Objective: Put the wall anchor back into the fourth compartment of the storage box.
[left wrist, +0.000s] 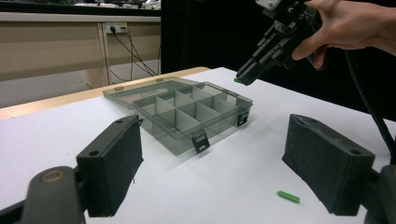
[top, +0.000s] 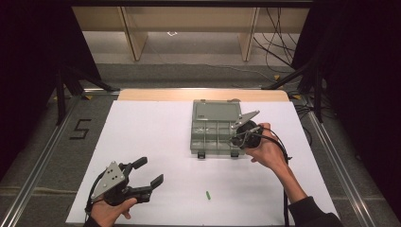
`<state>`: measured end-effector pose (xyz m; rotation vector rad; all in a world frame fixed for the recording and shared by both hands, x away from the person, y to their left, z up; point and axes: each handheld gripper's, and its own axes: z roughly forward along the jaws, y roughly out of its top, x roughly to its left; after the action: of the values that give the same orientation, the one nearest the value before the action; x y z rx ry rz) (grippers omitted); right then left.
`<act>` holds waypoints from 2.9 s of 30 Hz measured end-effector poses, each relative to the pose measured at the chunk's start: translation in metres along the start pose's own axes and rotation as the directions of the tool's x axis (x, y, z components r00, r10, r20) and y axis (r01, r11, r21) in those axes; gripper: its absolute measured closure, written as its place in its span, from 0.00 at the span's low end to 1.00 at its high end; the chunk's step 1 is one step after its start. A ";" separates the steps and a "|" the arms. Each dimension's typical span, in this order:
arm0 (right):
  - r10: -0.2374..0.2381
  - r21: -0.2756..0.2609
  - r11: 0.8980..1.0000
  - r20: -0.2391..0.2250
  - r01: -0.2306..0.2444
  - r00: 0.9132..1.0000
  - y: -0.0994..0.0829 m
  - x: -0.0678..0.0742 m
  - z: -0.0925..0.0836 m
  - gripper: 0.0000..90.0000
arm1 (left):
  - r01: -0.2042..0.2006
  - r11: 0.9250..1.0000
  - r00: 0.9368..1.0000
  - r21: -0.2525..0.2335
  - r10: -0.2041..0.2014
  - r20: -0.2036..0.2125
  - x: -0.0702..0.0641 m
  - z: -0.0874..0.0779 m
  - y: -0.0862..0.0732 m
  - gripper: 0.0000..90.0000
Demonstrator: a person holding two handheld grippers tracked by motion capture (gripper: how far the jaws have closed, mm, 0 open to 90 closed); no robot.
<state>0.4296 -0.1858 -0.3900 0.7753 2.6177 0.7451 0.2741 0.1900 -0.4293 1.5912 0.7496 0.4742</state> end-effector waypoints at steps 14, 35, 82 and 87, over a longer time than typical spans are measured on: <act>0.045 -0.010 0.999 0.049 -0.044 0.998 0.003 -0.026 0.008 0.94 | 0.001 1.000 1.000 -0.012 -0.001 0.007 0.000 0.001 0.000 0.21; 0.103 0.035 0.994 0.103 -0.107 0.989 0.014 -0.059 0.038 0.94 | 0.005 1.000 1.000 -0.002 -0.005 -0.007 0.000 0.000 0.000 0.21; 0.103 -0.068 0.992 -0.023 -0.105 0.994 0.008 0.006 0.005 0.37 | -0.003 1.000 1.000 -0.007 0.002 -0.008 -0.001 -0.002 0.001 0.21; 0.090 -0.068 0.993 -0.031 -0.092 0.995 0.007 0.026 0.005 0.37 | -0.003 1.000 1.000 -0.005 0.003 -0.007 -0.001 -0.001 0.000 0.21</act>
<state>0.4139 -0.1640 -0.3938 0.8751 2.5800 0.8734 0.2723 0.1902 -0.4286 1.5867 0.7513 0.4839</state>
